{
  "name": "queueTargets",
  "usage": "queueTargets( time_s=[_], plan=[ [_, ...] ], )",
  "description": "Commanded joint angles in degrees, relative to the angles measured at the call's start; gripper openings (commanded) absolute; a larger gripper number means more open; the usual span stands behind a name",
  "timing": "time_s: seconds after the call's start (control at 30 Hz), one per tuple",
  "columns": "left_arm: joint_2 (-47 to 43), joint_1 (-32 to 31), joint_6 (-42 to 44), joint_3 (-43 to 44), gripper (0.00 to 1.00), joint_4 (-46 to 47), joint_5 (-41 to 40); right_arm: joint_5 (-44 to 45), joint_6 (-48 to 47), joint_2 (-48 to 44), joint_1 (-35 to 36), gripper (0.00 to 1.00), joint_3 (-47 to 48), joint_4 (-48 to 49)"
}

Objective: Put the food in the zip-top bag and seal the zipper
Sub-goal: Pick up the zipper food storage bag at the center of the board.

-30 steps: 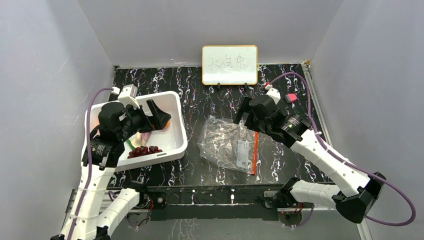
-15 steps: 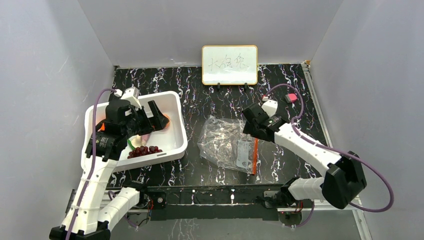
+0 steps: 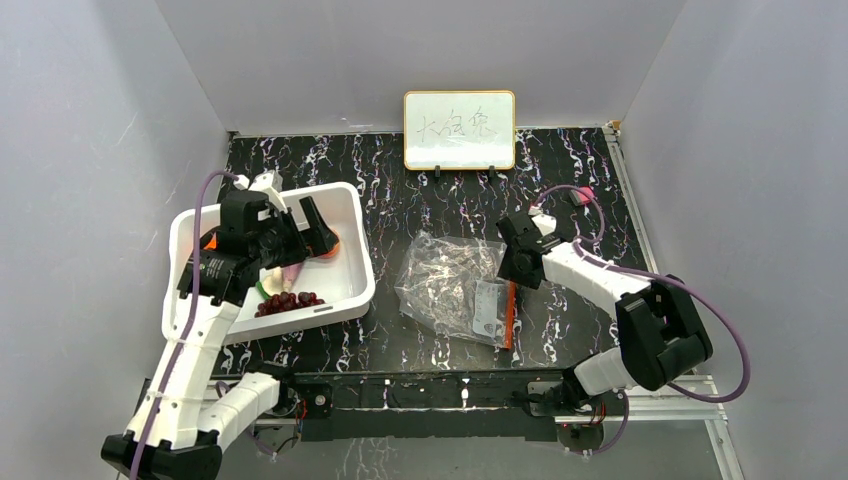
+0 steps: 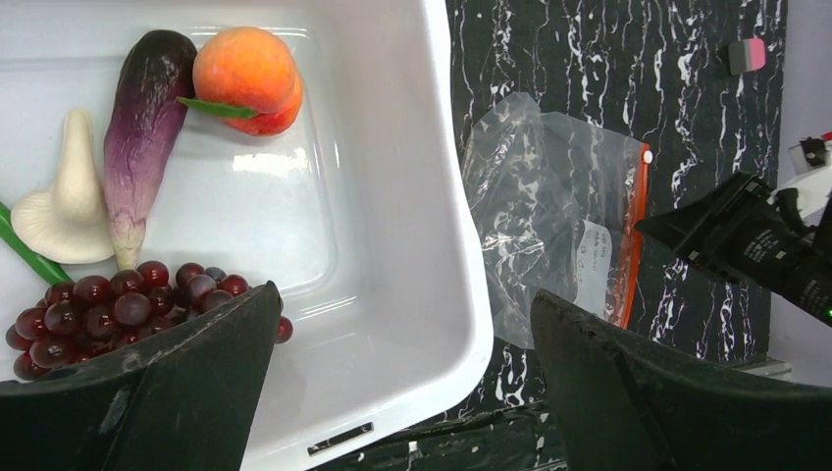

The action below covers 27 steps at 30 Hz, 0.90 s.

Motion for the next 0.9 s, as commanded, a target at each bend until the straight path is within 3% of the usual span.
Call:
queueTargets(
  time_s=[0.0, 0.4, 0.6, 0.87],
  plan=[
    [-4.02, -0.26, 1.79, -1.48, 0.99, 3.27, 1.3, -1.6, -1.21, 0.7, -1.19, 0.39, -1.37, 5.61],
    [-6.48, -0.27, 2.74, -2.21, 0.98, 5.94, 5.0, -7.71, -3.97, 1.6, -3.7, 0.25, -5.32, 11.29],
    [-5.26, -0.32, 2.99, -3.62, 0.95, 6.56, 11.08, -11.73, -5.65, -1.53, -3.74, 0.0, -6.38, 13.19],
    [-4.89, -0.32, 4.22, -3.05, 0.81, 8.78, 18.29, -18.38, -5.37, -11.63, -3.79, 0.0, -5.15, 12.46]
  ],
)
